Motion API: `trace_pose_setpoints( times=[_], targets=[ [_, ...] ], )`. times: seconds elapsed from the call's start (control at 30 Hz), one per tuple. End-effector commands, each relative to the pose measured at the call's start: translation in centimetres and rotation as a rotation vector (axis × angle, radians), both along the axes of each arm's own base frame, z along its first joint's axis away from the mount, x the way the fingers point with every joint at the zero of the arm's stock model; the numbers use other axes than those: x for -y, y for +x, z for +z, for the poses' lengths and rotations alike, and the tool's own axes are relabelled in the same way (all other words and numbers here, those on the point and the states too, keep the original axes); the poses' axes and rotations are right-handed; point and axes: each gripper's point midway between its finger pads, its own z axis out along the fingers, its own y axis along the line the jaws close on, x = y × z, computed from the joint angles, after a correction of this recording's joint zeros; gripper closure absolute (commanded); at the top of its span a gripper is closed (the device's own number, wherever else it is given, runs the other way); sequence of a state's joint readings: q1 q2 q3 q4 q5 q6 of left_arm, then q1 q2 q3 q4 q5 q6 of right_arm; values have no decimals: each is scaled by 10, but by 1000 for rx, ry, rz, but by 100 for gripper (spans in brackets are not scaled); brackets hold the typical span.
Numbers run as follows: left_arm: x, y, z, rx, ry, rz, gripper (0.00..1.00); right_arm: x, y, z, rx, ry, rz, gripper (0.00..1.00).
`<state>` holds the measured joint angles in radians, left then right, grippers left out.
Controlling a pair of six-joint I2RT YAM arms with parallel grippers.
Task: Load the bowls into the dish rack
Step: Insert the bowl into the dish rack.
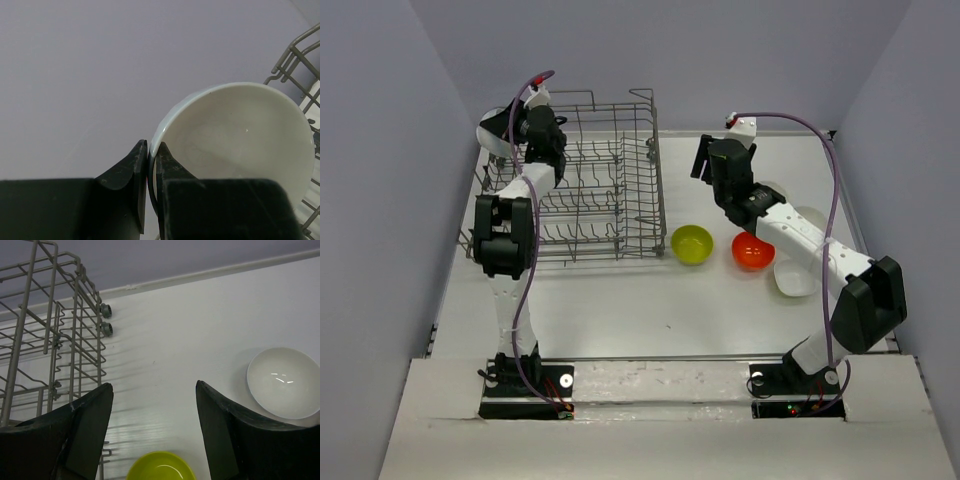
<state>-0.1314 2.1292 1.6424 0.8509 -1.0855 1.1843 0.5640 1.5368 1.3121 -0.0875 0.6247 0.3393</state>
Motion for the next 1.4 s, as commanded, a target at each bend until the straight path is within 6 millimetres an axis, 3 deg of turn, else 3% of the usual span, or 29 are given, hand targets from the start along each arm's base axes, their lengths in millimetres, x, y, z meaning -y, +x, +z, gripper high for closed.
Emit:
trace_pose_setpoints(
  times=[0.0, 0.4, 0.77, 1.37],
  targets=[
    [-3, -12, 35, 148, -7, 24, 100, 1, -1, 28, 87, 60, -10, 28],
    [-8, -14, 30, 111, 60, 60, 100, -1, -2, 36, 102, 61, 8, 27],
    [-13, -12, 22, 67, 80, 62, 100, -4, 2, 29, 106, 63, 11, 27],
    [-12, 0, -8, -11, 93, 72, 100, -7, 2, 38, 128, 92, 21, 27]
  ],
)
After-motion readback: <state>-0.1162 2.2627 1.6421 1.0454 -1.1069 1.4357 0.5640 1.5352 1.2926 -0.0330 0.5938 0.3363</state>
